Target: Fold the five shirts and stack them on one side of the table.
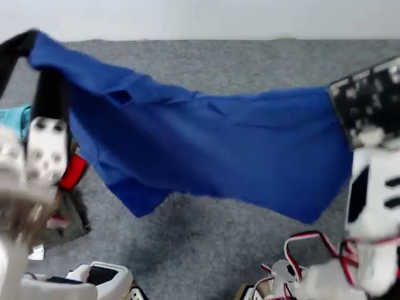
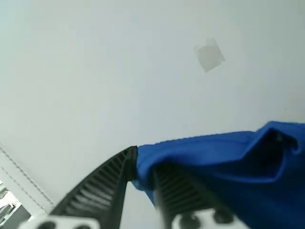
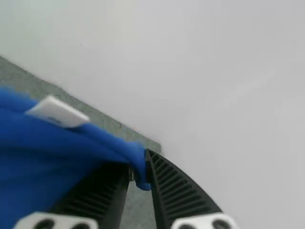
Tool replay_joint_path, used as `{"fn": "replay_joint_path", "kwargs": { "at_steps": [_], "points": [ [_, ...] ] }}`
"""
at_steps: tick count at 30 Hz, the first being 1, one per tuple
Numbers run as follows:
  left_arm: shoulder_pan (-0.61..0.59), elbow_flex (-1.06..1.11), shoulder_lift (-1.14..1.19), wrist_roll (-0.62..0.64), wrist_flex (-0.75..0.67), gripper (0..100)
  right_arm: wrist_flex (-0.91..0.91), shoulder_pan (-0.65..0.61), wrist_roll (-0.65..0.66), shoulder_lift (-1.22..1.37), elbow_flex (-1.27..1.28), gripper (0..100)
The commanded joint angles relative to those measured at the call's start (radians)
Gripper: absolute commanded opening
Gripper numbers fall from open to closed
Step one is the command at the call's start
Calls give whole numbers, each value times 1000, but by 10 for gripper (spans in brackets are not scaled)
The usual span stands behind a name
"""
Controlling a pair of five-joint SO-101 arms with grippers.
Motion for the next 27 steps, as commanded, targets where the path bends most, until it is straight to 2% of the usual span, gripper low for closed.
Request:
{"fn": "replay_joint_path", "kwargs": {
  "at_steps": [1, 7, 12, 16, 19, 22, 27],
  "points": [
    [-2, -93, -11, -12, 31, 14, 36, 15, 5, -50, -31, 10],
    [-2, -68, 12, -71, 35, 14, 35, 15, 9, -45, 63, 10],
    [0, 160, 64, -75, 37, 14, -1, -16, 9, 24, 288, 10],
    [8, 443, 138, -75, 8, 14, -61, -53, 11, 104, 509, 10],
    [2, 661, 222, -77, -95, 14, -173, -88, 32, 176, 687, 10],
    [2, 820, 304, -77, -265, 14, -360, -105, 32, 246, 835, 10],
    [-26, 914, 439, -74, -569, 14, -659, -130, 37, 367, 928, 10]
  ]
}}
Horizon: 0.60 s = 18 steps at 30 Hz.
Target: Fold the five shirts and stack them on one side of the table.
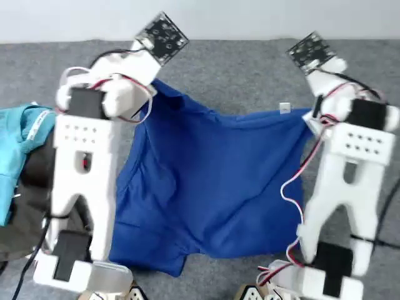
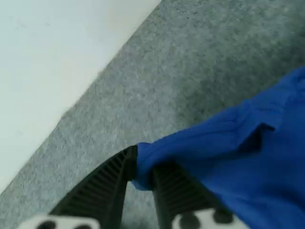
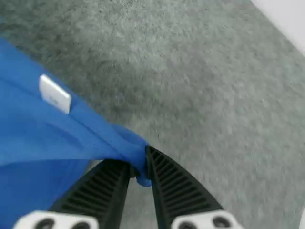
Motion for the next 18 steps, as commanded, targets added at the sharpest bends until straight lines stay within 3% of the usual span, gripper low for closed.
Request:
{"fn": "replay_joint_path", "kwargs": {
  "at_steps": [1, 10, 13, 18],
  "points": [
    [-29, 16, 68, -3, -230, 14, -202, -22, 9, 59, 2, 10],
    [-132, 15, 275, -3, -687, 14, -616, -31, 9, 326, -138, 10],
    [-144, 13, 302, -8, -813, 14, -656, -31, 9, 423, -250, 10],
    [-135, 13, 310, -69, -887, 14, -653, -31, 6, 558, -459, 10]
  ]
}}
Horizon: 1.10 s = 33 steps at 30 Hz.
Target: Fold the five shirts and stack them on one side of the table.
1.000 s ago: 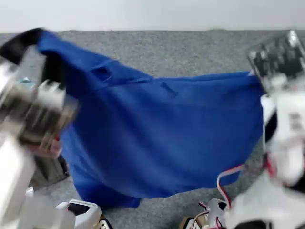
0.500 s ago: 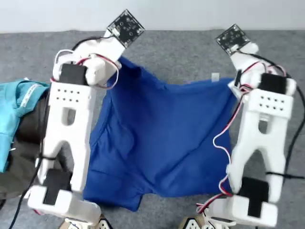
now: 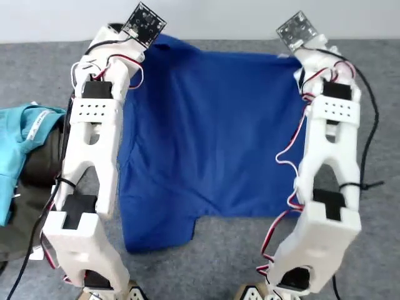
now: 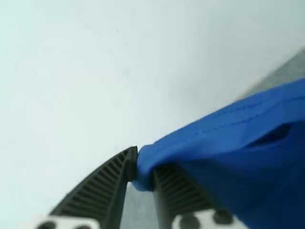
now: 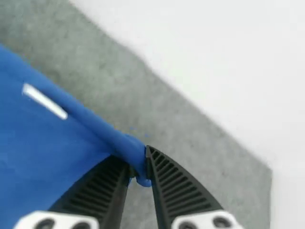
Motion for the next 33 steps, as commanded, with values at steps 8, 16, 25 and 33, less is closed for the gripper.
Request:
{"fn": "replay_joint_path", "kwargs": {
  "at_steps": [8, 16, 25, 33],
  "points": [
    [-12, -8, -9, -110, -86, 14, -22, -33, 8, 114, -249, 10],
    [2, -25, -48, -112, 118, 14, 130, -47, 35, 113, -249, 10],
    [3, -25, -172, -112, 643, 14, 547, -42, 68, 73, -249, 10],
    [20, -24, -235, -109, 1140, 15, 851, -41, 69, -7, -249, 10]
  ]
}}
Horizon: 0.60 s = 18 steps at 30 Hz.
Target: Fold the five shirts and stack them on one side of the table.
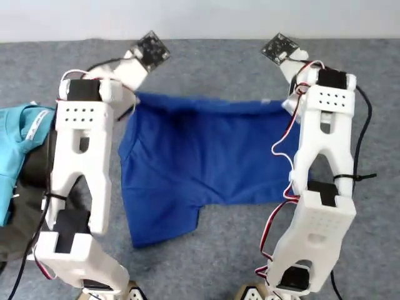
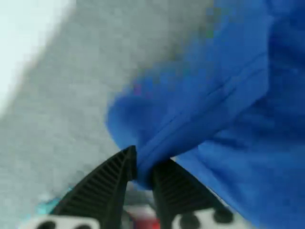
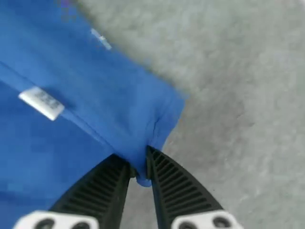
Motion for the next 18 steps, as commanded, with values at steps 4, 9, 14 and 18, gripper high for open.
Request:
{"fn": "replay_joint_path", "kwargs": {
  "at_steps": [4, 9, 14, 18],
  "points": [
    [6, -22, -71, 2, 279, 15, 254, 7, 0, -96, -55, 10],
    [0, 27, -118, 28, 322, 14, 392, 24, -9, -101, -55, 10],
    [35, 254, -287, 26, 322, 14, 423, 54, 3, -102, 5, 9],
    [78, 487, -462, 26, 321, 14, 423, 94, 54, -104, 95, 9]
  ]
}}
